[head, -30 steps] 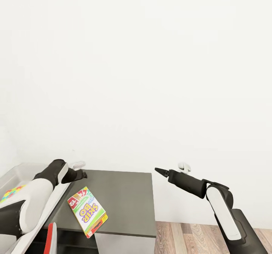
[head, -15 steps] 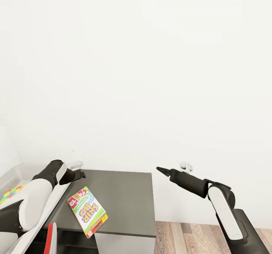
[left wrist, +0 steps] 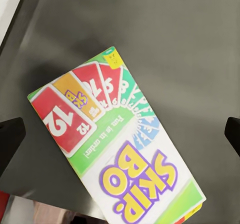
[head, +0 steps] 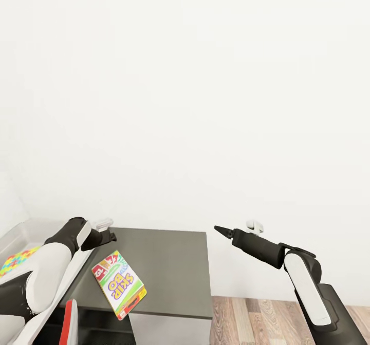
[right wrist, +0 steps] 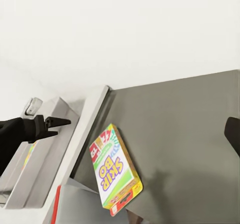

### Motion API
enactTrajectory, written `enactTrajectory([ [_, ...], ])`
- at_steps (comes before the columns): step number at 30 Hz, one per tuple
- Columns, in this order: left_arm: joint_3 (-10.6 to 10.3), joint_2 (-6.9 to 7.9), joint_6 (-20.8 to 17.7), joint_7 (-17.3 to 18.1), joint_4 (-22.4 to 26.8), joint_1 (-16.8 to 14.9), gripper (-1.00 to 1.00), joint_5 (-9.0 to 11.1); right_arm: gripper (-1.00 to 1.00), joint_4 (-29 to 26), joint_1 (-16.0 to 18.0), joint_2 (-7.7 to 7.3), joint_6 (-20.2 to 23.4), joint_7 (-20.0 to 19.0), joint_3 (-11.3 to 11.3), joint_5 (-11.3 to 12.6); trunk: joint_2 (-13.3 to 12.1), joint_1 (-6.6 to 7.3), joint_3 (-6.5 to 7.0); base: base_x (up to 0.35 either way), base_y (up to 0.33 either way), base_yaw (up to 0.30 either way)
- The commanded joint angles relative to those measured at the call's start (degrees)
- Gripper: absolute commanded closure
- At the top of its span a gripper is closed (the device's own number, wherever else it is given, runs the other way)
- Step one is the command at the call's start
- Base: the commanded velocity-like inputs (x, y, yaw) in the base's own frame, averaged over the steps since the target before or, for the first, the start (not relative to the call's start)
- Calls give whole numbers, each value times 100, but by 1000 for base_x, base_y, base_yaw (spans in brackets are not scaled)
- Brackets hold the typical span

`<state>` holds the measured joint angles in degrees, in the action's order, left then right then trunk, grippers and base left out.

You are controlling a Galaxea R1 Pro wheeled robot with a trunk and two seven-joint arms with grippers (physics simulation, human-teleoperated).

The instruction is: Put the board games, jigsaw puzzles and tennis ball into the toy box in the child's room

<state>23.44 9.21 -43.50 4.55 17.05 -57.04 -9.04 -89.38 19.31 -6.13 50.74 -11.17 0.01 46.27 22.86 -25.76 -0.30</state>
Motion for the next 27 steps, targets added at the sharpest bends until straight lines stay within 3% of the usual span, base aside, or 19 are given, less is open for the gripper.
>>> enactTrajectory([
  [1, 38, -3, -20, 46, 7, -1, -100, -63, -100, -1, 2, -2, 16, -34, 0, -30, 6, -2, -13, 0, 0, 0],
  [27, 168, 61, -33, 114, 0, 0, -100, -54, -100, -1, -1, -8, 6, -34, -1, -36, 6, -2, -256, 0, 0, 0],
])
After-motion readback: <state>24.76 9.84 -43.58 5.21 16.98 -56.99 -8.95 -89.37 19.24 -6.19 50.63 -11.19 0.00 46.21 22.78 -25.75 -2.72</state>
